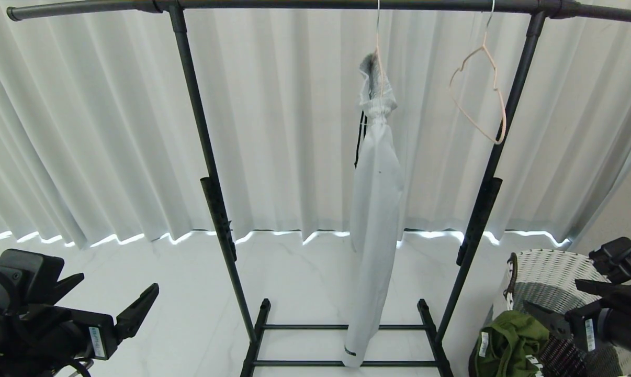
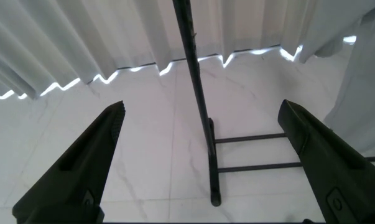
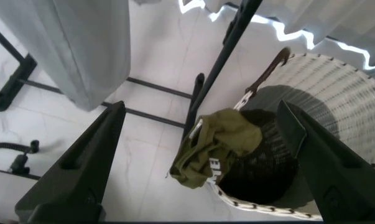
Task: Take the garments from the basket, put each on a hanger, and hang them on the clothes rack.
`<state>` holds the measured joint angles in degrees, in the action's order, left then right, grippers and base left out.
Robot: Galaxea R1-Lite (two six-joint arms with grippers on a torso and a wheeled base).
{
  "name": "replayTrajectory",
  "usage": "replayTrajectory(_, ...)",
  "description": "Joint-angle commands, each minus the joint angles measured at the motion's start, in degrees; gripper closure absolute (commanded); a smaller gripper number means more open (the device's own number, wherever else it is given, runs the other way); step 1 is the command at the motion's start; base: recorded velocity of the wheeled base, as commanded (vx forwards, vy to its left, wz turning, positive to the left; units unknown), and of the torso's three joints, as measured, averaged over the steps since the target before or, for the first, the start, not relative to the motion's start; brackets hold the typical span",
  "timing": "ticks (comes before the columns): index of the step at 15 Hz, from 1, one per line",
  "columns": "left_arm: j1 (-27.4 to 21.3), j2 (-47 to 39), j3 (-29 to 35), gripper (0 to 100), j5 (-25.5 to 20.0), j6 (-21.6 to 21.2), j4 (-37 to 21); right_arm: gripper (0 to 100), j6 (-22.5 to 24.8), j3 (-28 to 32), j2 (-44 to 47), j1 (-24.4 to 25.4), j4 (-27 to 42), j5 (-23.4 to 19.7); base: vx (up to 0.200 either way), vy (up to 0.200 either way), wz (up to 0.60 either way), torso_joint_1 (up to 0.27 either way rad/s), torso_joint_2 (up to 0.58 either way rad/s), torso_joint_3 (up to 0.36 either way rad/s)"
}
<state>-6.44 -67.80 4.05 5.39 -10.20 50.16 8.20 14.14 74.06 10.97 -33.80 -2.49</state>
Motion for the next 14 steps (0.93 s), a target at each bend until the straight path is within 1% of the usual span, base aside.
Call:
replayTrajectory(1,0.0,-0.4,0.3,0,0.0,0.1,0.0,0,0.2,-0.1,0.0,0.0,0.0,0.0,0.0,0.0,0.0,-0.09,0.46,0.364)
replayTrajectory(3,-0.1,-0.4,0.3,0,0.0,0.1,0.0,0,0.2,0.1,0.0,-0.1,0.0,-0.1,0.0,0.0,0.0,-0.039,0.38,0.317)
replayTrajectory(4,-0.1,-0.4,0.1,0,0.0,0.1,0.0,0,0.3,0.1,0.2,-0.1,0.0,-0.1,0.0,0.0,0.0,-0.027,0.18,0.149)
replayTrajectory(8,-0.1,-0.5,0.3,0,0.0,0.0,0.0,0,0.6,0.1,0.7,-0.2,0.0,-0.1,0.0,0.0,0.0,-0.012,0.05,0.038)
replayTrajectory(10,-0.3,-0.9,0.6,0,0.0,-0.3,0.0,0,1.7,0.0,2.2,-0.2,0.0,-0.1,0.0,0.0,0.0,0.0,0.0,0.0)
replayTrajectory(14,-0.4,-2.1,0.3,0,0.1,-0.8,0.0,0,1.9,-0.1,2.5,-0.2,0.0,-0.1,0.0,-0.2,0.0,0.004,0.0,0.002)
